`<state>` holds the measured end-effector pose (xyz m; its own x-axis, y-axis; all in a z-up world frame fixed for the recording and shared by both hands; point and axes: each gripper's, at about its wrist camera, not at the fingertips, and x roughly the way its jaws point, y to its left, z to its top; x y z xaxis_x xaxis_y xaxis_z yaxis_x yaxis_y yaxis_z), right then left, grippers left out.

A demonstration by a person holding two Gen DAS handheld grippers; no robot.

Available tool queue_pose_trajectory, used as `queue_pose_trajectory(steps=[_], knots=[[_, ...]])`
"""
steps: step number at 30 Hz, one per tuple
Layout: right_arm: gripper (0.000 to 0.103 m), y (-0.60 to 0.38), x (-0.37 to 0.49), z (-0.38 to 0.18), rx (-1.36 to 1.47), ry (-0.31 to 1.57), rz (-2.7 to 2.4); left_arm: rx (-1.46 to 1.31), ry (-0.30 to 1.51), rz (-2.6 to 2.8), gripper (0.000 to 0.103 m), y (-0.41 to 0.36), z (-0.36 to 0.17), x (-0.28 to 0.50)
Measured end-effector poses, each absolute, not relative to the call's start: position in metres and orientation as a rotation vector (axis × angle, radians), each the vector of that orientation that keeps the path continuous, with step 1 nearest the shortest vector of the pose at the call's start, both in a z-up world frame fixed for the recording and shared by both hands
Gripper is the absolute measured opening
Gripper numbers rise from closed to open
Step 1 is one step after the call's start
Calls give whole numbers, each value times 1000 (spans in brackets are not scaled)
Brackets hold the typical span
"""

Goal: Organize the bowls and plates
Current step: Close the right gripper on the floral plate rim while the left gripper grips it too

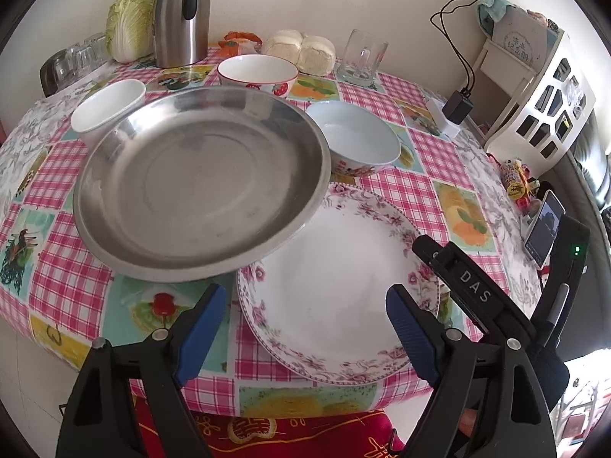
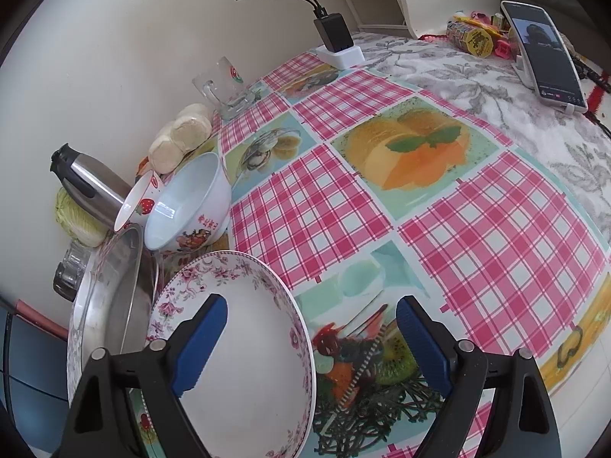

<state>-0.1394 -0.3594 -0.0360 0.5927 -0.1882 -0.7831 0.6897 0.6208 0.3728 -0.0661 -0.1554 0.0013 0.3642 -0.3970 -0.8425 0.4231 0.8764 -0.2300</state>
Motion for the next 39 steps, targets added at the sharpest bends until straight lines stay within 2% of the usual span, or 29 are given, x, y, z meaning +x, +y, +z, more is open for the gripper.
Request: queue_pose_trajectory(steps=[15, 16, 18, 20, 21, 23, 25, 28, 33, 39], knots=[[90, -360, -136, -42, 722, 789, -552, -160, 1224, -471, 86, -144, -40, -40], [86, -360, -136, -42, 721, 790, -548, -171, 1227, -464, 86, -144, -42, -39], [81, -359, -135, -42, 717, 790, -544, -189, 1233, -459, 79, -142, -45, -36], [70, -359, -135, -43, 722, 787, -530, -201, 1245, -451, 69, -142, -50, -34], [60, -359, -134, -44, 727, 789, -521, -208, 1250, -445, 67, -141, -51, -32], [55, -359, -134, -45, 736, 790, -504, -236, 1250, -431, 56, -137, -57, -29], [36, -360, -133, -47, 742, 792, -490, -249, 1236, -419, 52, -135, -57, -26], [24, -360, -133, -50, 747, 801, -491, -304, 1232, -429, 51, -132, -59, -23], [17, -358, -131, -52, 741, 803, -462, -336, 1218, -426, 49, -130, -61, -21], [17, -358, -130, -52, 741, 801, -457, -349, 1204, -402, 30, -130, -65, -17]])
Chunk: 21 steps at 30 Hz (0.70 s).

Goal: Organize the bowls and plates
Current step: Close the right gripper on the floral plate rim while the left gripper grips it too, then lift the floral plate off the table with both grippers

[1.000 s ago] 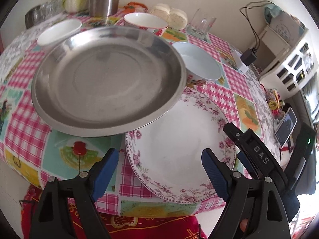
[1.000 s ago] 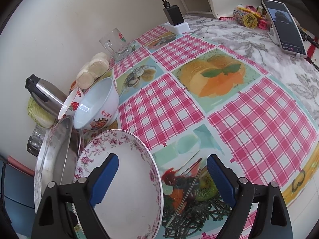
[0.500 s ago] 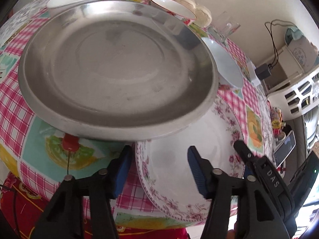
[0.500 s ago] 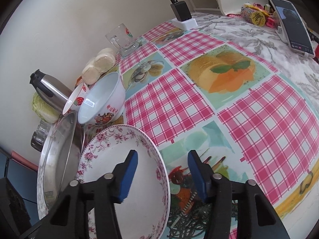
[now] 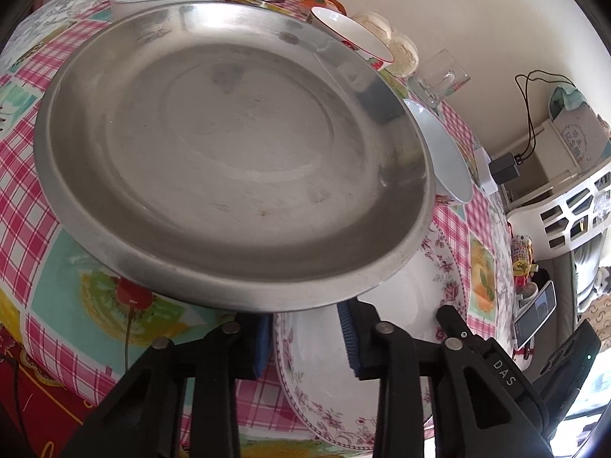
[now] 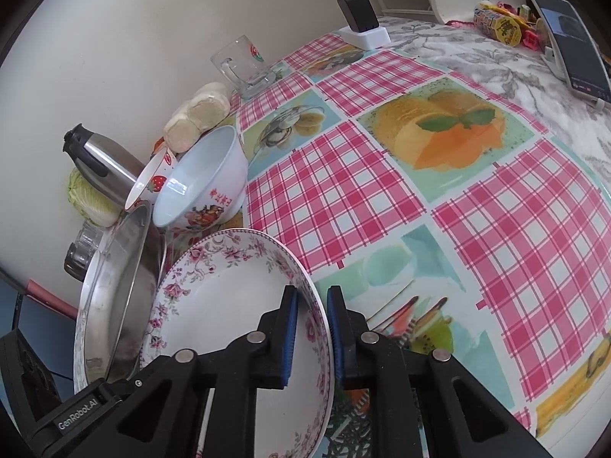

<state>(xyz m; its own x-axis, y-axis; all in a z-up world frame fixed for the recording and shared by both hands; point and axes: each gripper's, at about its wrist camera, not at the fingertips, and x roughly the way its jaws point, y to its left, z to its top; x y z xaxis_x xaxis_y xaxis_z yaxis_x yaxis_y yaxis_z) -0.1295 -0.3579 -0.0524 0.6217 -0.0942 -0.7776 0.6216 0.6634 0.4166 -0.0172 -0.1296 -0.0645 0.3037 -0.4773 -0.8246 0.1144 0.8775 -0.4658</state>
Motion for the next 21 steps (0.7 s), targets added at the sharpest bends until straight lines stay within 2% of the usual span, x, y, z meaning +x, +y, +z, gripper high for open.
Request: queue_pose_trajectory(steps=[3, 5, 9, 21], knots=[[17, -359, -130, -53, 742, 800, -456, -386, 1205, -396, 27, -123, -66, -18], [17, -359, -130, -53, 742, 801, -456, -379, 1201, -382, 20, -120, -67, -18], [17, -359, -130, -53, 743, 800, -455, -367, 1196, -365, 15, -121, -67, -18], [18, -375, -145, -53, 792, 771, -481, -274, 1193, -430, 15, -147, -66, -29]])
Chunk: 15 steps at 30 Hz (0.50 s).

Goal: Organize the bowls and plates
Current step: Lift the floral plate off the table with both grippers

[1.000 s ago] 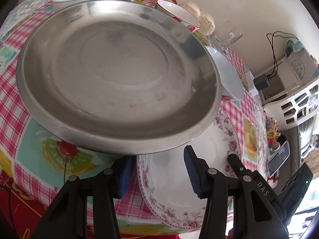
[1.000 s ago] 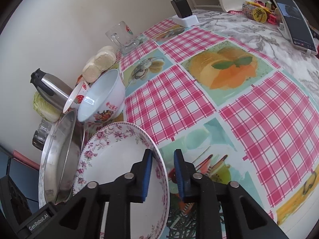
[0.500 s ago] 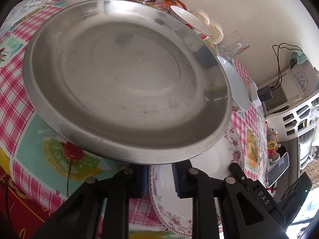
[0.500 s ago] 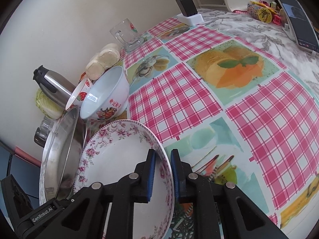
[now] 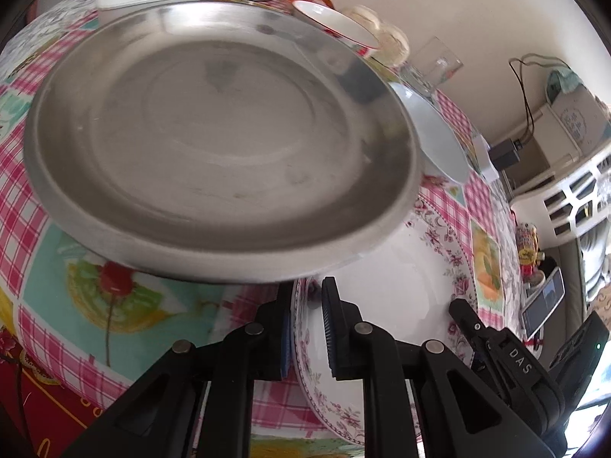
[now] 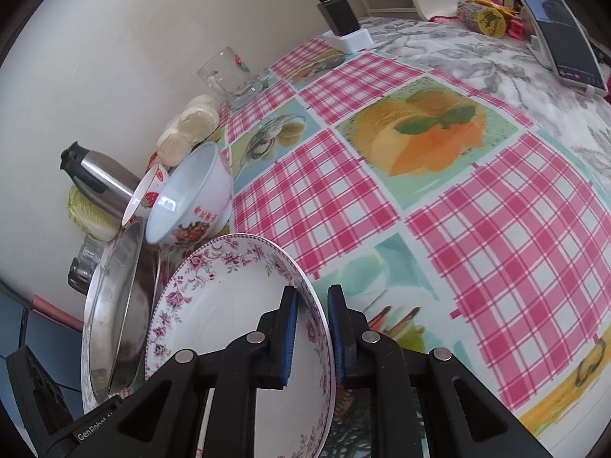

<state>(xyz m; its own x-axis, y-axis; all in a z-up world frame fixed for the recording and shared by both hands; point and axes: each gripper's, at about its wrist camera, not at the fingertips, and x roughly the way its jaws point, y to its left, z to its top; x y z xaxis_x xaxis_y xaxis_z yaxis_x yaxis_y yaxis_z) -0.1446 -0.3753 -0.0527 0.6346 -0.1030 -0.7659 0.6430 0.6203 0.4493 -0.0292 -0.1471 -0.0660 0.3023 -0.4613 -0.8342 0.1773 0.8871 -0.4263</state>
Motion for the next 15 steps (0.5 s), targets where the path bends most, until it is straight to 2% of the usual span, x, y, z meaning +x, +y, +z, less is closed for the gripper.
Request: queue_pose_trajectory(steps=[5, 15], knots=[[19, -394, -159, -54, 831, 733, -495, -226, 1191, -497, 15, -169, -66, -33], [14, -412, -175, -56, 854, 688, -500, -212, 1161, -568, 15, -190, -68, -25]])
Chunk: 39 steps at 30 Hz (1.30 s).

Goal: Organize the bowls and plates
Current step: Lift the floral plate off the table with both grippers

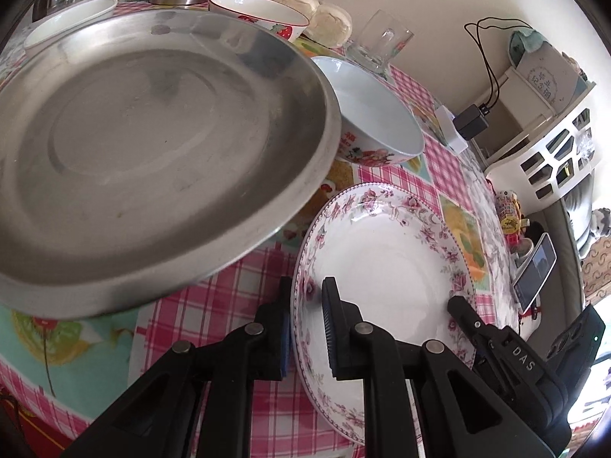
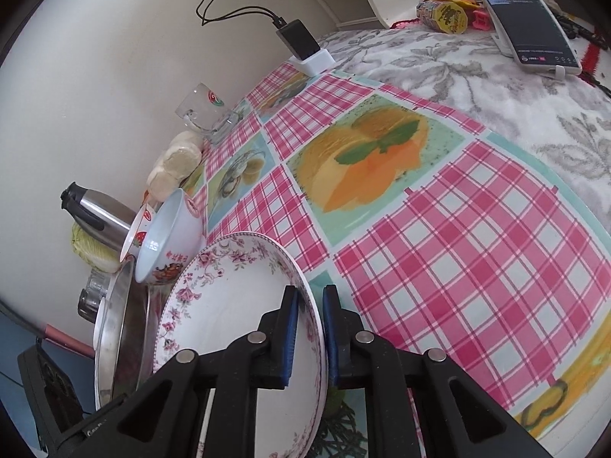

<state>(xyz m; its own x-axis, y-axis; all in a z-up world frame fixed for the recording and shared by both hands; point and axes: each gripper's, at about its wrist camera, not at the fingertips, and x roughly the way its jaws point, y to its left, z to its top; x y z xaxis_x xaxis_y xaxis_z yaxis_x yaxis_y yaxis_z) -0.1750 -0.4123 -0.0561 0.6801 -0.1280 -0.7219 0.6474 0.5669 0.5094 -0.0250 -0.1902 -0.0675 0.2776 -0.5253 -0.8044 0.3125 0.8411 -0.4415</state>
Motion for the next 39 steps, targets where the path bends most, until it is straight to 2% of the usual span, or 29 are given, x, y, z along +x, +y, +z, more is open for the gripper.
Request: queue_pose_trajectory(steps=[27, 39], knots=[[14, -413, -169, -57, 830, 686, -494, -177, 1121, -583, 16, -197, -64, -16], [11, -419, -181, -50, 802, 699, -503, -124, 1090, -619, 10, -208, -50, -24]])
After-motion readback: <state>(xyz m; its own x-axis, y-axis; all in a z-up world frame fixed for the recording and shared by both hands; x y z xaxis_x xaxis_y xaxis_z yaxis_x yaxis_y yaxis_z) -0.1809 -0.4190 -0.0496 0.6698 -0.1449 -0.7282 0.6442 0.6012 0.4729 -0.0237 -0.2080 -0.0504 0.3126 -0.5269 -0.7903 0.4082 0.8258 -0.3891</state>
